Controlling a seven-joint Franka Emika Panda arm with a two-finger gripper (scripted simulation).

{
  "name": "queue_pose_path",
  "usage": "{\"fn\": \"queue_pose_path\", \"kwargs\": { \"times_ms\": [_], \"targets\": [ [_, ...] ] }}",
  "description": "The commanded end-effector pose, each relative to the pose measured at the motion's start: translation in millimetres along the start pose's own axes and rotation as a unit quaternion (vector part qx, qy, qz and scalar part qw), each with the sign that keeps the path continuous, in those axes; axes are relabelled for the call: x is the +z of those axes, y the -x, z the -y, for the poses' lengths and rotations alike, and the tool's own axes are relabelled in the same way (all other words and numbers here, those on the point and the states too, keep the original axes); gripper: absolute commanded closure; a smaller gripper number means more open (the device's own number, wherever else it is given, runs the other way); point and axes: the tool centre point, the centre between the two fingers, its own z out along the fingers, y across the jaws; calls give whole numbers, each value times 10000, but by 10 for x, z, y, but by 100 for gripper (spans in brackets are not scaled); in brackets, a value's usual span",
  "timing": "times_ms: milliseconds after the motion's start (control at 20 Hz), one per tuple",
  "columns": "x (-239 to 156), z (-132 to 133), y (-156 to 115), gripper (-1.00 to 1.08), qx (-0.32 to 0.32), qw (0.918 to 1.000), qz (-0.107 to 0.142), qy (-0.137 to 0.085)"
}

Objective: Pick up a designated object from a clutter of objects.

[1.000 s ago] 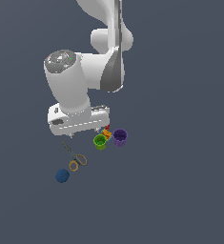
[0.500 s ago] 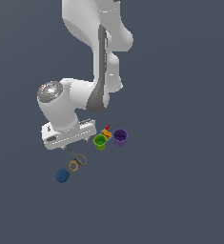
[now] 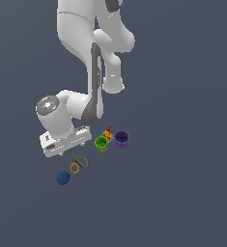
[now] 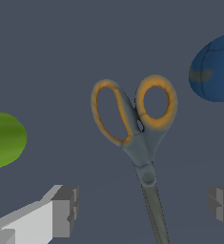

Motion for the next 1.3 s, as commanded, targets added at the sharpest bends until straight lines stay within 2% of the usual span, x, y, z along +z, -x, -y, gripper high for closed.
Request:
{"fn": "queue_pose_path", "kwargs": {
  "times_ms": [0, 400, 900, 1150, 1200, 1250],
  "targets": [
    [61, -29, 25, -92, -72, 10000, -5, 6],
    [118, -39, 42, -92, -90, 10000, -1, 4],
    [531, -36, 51, -92, -103, 9999, -4, 7],
    [597, -44, 44, -92, -106, 9999, -4, 8],
    [597, -44, 44, 108, -106, 9999, -4, 8],
    [597, -44, 44, 108, -106, 9999, -4, 8]
  ]
}}
